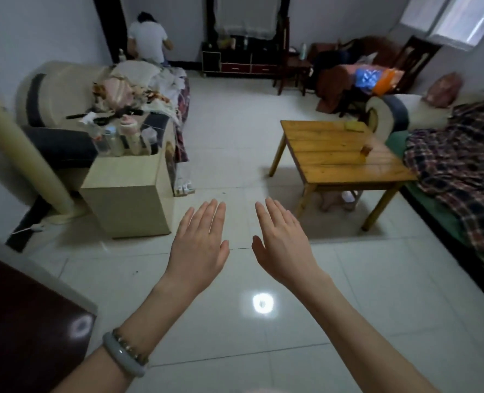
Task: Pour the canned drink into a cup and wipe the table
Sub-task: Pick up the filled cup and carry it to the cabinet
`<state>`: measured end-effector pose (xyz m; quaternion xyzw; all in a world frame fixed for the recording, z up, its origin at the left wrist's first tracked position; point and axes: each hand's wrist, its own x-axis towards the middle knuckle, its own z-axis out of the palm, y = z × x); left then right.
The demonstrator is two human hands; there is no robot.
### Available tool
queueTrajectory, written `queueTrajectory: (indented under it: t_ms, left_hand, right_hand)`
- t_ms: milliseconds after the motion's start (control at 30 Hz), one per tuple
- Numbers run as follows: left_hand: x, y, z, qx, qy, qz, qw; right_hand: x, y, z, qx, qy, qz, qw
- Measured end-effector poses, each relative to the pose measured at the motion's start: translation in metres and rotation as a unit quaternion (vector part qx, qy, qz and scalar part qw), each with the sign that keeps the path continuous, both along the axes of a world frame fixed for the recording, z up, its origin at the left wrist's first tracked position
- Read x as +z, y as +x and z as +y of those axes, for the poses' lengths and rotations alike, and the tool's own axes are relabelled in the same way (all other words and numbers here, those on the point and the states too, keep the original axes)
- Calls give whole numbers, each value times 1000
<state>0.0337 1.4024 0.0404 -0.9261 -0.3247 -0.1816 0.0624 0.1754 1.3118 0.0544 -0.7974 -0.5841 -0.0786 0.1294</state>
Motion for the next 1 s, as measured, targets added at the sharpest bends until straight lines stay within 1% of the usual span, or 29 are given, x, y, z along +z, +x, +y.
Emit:
queueTrajectory:
  t_ms: [200,467,633,767,1000]
  left_hand:
    - [-11,118,-35,-96,-26,25,995]
    - [-27,246,-60,-201,-42,44,978]
    - [-40,331,-56,-248,-51,47,966]
    - [-47,406,-41,-279,-56,39,958]
    - [-50,541,-5,-296,-41,24,954]
  right_hand:
    - [-14,98,-58,-86,4,22,996]
    - [-34,192,-104,-204,-15,58,977]
    - [-45,258,-109,-263,-19,62,963]
    - [-47,324,-100,-286,-28,70,955]
    - [-48,455,-76,-323,-21,56,944]
